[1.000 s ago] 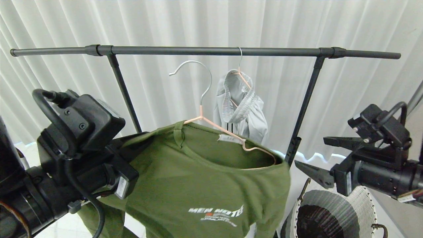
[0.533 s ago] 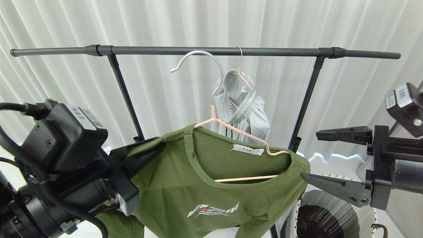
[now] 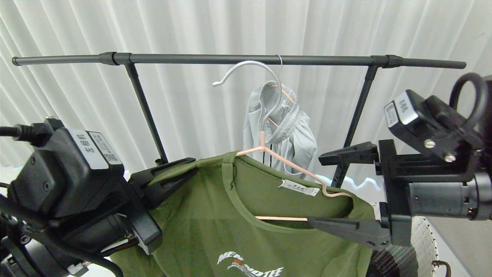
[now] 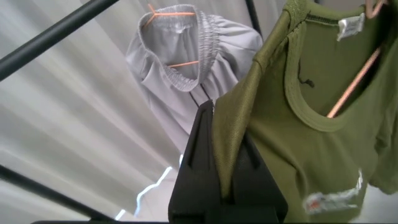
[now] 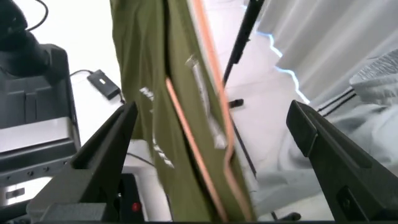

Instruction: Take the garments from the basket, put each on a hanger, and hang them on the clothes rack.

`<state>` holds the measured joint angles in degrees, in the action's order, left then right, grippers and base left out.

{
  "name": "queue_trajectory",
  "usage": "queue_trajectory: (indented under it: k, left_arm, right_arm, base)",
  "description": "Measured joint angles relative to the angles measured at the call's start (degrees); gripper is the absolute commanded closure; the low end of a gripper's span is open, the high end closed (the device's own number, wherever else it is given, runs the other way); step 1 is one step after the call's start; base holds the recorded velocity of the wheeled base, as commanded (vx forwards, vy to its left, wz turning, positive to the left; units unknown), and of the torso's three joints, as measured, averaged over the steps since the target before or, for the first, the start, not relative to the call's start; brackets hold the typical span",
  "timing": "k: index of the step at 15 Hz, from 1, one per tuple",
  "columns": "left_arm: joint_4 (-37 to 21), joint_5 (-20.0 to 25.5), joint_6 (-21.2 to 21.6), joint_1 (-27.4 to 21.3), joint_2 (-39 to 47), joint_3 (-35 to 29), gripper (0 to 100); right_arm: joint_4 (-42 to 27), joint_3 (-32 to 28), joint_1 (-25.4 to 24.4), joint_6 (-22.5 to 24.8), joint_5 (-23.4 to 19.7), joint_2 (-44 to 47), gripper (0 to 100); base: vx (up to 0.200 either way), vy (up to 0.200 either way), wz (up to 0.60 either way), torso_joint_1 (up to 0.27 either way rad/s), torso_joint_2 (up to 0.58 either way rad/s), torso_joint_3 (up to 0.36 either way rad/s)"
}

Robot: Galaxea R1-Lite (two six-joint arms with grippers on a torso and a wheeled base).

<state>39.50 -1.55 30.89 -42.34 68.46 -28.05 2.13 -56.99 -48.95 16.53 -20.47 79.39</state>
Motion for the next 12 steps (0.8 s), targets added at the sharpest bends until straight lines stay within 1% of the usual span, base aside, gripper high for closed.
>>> queue_trajectory:
  k: [2,5,11,12]
  left_arm:
    - [0.02,0.0,0.22,-0.24,0.04,-0.06,100]
    - [0.05,0.0,0.26,-0.44,0.04,-0.26,100]
    - [-0.01,0.05,0.23,-0.77,0.13,-0.96,100]
    - [-0.01,0.05,0.26,-0.82,0.11,-0.98,100]
  right_arm:
    - [-0.22,-1.9,-0.26,-0.13,-0.71,2.61,0]
    - [-1.78,-2.77,-0.83,-0.17,-1.69,5.27,0]
    - [-1.58,-4.25,-1.19,-0.28,-1.61,8.66,0]
    - [-1.48,-4.34,-1.18,-0.3,-1.58,9.03,100]
  base:
    - [0.0,0.0,0.0,0.0,0.0,0.0]
    - [0.0,0.0,0.0,0.0,0.0,0.0]
    - [0.0,0.0,0.0,0.0,0.0,0.0]
    - [0.0,0.0,0.0,0.0,0.0,0.0]
